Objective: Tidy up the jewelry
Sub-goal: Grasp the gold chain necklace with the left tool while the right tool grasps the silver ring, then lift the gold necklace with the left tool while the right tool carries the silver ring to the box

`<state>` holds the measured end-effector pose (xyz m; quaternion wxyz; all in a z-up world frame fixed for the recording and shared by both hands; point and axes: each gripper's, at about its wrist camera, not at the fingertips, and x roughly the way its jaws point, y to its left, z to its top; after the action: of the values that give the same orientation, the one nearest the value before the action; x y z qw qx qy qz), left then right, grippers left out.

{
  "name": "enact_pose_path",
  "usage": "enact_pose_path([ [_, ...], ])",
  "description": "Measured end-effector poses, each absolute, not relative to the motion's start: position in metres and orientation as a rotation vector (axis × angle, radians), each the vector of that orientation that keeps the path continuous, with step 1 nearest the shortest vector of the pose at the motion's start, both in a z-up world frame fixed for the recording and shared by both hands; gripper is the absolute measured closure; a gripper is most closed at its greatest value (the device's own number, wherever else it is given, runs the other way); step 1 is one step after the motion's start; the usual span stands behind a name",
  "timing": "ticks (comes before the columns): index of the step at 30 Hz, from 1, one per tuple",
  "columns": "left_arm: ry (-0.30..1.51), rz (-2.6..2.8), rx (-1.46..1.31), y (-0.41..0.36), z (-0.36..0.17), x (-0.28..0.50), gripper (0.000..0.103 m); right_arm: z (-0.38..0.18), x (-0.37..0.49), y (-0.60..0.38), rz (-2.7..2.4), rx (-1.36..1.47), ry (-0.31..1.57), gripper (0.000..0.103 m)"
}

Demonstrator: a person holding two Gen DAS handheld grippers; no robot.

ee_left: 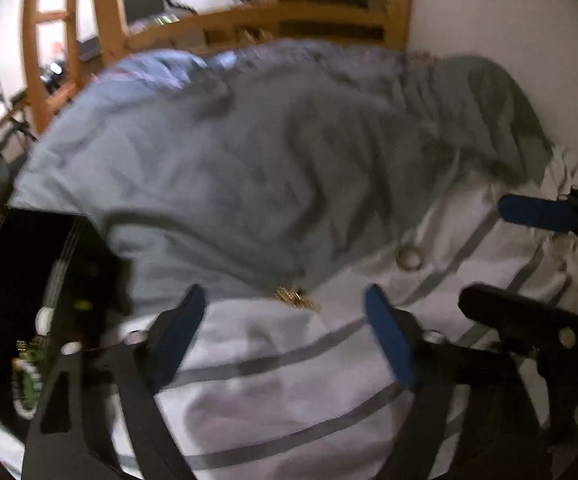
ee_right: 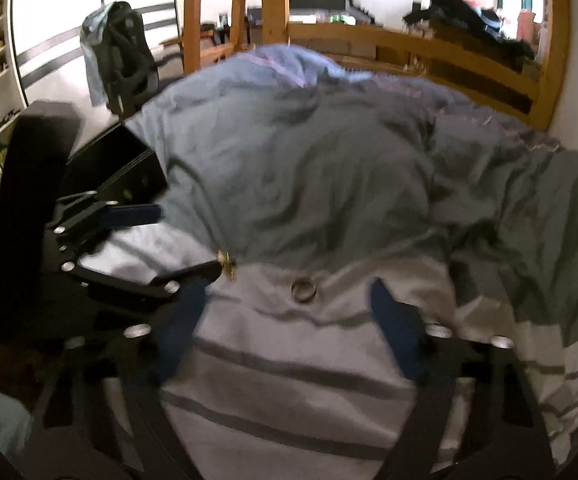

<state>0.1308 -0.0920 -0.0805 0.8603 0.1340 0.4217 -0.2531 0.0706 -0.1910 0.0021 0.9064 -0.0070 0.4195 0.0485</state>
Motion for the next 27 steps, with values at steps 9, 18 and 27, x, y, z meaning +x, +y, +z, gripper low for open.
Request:
enact_pose_path([
  [9, 0.950, -0.514, 0.248, -0.088, -0.093, 0.158, 0.049, -0.025, 0.091, -0.197, 0.090, 0.012, 0.983, 0.058],
  [18, 1.087, -0.591, 0.309, -0.104, -0.122, 0.170, 0.088, -0.052, 0.125, -0.193, 0.063, -0.024, 1.092, 0.076],
  [27, 1.020, -0.606, 0.239, -0.087, -0.108, 0.158, 0.101, -0.032, 0.106, -0.207, 0.045, 0.054, 0.972, 0.082],
])
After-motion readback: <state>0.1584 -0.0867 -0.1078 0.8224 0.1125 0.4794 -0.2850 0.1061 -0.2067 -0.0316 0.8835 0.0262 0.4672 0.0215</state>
